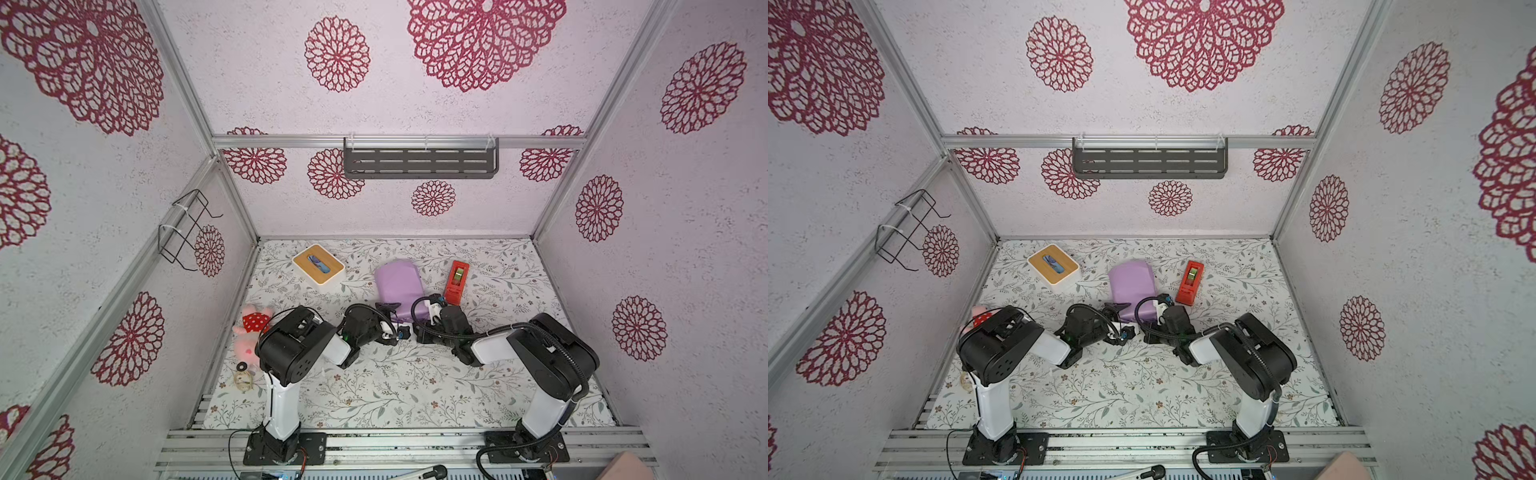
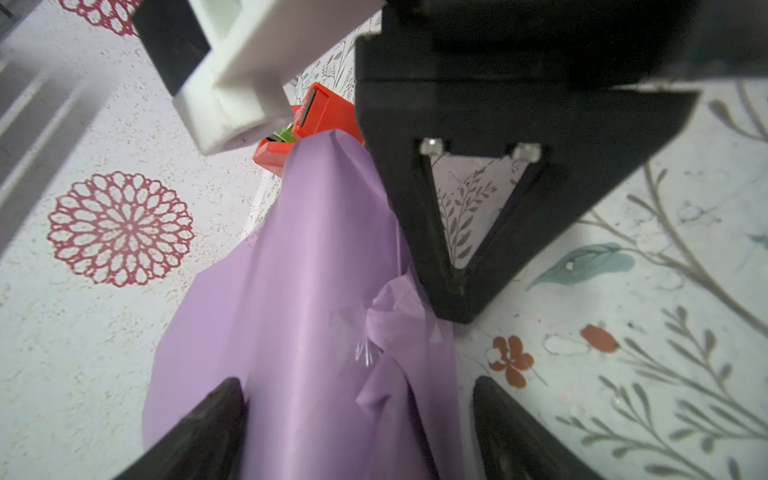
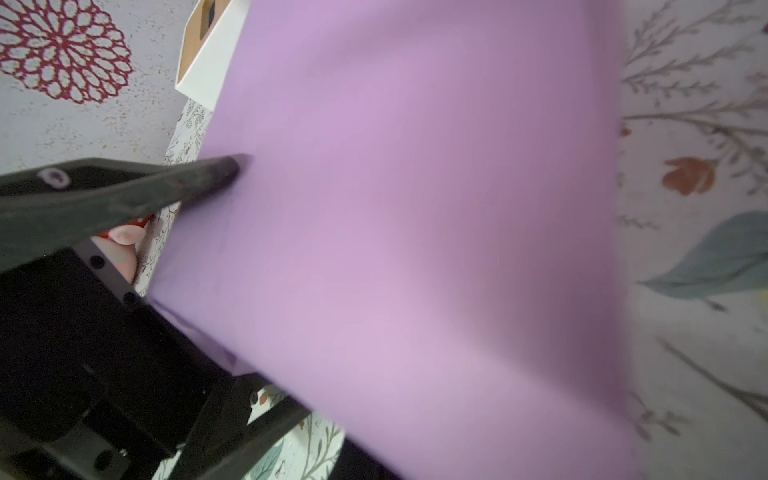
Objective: Wrap a gift box in wrapping paper
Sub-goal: Wrap the gift box with the wrapping paper.
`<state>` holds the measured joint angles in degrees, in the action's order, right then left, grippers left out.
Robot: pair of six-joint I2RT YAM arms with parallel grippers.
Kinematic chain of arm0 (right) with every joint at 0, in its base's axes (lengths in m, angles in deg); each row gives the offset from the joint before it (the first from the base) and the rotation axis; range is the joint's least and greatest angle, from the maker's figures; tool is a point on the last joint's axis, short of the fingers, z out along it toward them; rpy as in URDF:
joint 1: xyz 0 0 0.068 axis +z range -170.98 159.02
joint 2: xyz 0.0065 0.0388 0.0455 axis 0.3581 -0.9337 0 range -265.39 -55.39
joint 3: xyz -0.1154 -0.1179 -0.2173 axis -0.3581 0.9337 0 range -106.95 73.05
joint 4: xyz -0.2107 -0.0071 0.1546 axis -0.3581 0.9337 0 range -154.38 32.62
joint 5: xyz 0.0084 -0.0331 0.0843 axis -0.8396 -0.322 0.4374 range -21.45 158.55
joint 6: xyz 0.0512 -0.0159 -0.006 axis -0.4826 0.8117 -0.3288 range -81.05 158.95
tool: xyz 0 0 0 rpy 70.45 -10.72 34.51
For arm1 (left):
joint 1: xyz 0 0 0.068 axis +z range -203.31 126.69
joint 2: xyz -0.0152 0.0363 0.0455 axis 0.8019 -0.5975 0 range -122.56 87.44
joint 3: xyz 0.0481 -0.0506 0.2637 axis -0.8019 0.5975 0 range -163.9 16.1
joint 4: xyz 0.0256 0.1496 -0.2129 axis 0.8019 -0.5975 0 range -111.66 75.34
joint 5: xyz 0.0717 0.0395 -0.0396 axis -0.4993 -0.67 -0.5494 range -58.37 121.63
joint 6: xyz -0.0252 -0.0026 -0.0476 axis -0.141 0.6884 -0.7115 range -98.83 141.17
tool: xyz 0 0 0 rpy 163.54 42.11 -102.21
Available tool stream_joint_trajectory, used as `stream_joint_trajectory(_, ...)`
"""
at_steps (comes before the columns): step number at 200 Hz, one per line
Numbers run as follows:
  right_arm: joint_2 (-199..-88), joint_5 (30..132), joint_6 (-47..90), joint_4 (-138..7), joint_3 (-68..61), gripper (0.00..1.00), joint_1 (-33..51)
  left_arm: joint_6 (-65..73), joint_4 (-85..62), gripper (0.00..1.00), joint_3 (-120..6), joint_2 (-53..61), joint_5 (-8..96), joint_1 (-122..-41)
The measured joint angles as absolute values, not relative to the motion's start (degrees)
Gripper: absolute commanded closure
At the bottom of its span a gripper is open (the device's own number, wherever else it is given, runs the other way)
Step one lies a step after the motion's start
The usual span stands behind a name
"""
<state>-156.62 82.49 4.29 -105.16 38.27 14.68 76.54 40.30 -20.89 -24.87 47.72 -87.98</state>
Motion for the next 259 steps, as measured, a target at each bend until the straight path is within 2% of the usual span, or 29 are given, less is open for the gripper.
stream_joint_trajectory(74, -155.2, 85.4, 4.9, -110.2, 40.8, 1.0, 14.7, 73.6, 40.2, 0.0, -19.5, -22.4, 47.8, -88.2)
stream_joint_trajectory(192, -158.5, 84.3, 4.8, -112.9, 39.9, 1.0, 14.7, 70.6, 41.4, 0.02, -17.4, -19.8, 47.5, -88.2)
stream_joint_trajectory(259, -157.8, 85.8, 4.9, -115.1, 40.8, 1.0, 14.7, 66.5, 45.6, 0.02, -12.0, -15.4, 45.6, -88.1)
